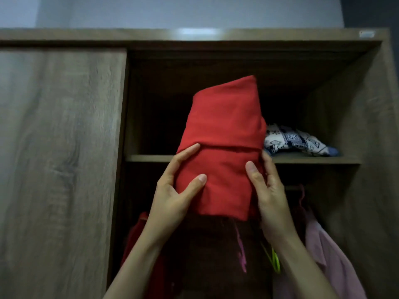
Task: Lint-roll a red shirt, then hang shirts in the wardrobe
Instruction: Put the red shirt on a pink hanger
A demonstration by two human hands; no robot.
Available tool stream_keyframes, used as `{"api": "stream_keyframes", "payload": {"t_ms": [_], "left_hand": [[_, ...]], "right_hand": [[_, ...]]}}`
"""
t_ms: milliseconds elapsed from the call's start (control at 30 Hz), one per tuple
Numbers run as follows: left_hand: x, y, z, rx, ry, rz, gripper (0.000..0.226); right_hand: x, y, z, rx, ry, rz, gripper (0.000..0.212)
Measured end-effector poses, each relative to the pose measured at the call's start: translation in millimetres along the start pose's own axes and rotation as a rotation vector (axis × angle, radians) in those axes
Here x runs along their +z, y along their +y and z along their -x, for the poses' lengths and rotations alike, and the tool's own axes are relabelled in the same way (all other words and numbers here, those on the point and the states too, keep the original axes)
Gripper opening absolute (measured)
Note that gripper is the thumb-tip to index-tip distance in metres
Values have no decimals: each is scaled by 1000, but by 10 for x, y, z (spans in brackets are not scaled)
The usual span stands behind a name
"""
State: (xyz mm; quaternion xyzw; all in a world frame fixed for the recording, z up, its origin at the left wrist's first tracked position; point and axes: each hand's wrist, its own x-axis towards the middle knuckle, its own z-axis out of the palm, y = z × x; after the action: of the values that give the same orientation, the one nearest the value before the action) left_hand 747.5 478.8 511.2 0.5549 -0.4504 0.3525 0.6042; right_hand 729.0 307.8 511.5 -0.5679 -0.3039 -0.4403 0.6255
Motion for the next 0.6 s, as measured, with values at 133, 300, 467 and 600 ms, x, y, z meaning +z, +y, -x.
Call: {"api": "stream_keyframes", "payload": {"t_ms": [133,300,467,600], "left_hand": [[90,129,674,-105,-36,-61,54],[179,-20,1540,-328,-16,-138,61],[476,-214,2085,-640,63,-138,57],[819,-299,2332,-925,104,34,51]], "right_hand": [[-176,-6,620,12,16,56,45],[-353,101,1468,98,0,144,46],[-519,293,2038,345,-28,100,25],[-666,414,2299,454,-81,95,30]]}}
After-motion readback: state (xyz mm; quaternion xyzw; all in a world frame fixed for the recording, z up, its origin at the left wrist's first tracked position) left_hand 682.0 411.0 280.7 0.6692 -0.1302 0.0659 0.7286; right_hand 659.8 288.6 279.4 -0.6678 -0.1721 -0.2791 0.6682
